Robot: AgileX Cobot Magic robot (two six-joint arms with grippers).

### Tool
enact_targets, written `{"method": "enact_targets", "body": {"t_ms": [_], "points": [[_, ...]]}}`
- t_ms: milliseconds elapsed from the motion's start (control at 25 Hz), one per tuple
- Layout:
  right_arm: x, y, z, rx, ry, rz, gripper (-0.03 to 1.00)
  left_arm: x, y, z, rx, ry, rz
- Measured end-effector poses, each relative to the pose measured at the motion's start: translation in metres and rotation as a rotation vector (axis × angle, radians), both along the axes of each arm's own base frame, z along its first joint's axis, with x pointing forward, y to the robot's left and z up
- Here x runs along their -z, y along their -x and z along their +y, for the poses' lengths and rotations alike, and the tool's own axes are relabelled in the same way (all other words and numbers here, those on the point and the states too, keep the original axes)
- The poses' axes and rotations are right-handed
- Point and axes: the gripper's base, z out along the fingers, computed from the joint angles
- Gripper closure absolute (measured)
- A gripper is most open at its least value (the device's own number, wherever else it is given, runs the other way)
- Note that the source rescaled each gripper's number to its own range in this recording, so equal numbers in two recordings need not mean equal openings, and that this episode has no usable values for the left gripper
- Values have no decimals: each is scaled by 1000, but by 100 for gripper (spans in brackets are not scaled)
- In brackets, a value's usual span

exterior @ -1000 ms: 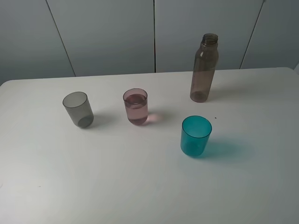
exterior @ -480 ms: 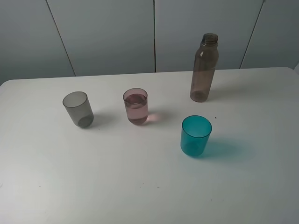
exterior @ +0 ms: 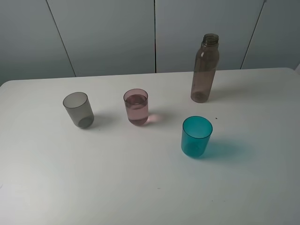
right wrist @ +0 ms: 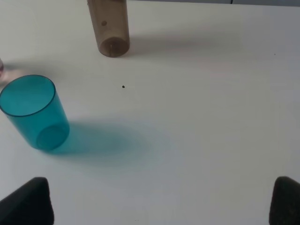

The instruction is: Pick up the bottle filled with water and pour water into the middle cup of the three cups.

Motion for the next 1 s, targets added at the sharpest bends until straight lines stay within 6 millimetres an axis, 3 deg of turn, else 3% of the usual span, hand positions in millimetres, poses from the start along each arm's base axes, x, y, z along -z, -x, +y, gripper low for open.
{"method": "enact_targets", "body": {"t_ms": [280,1000], "points": [[3,-11,1,5,-12,-70,-3,0,0,0,0,0,0],[2,-11,0,29,-27,-84,-3,0,0,0,0,0,0]]}}
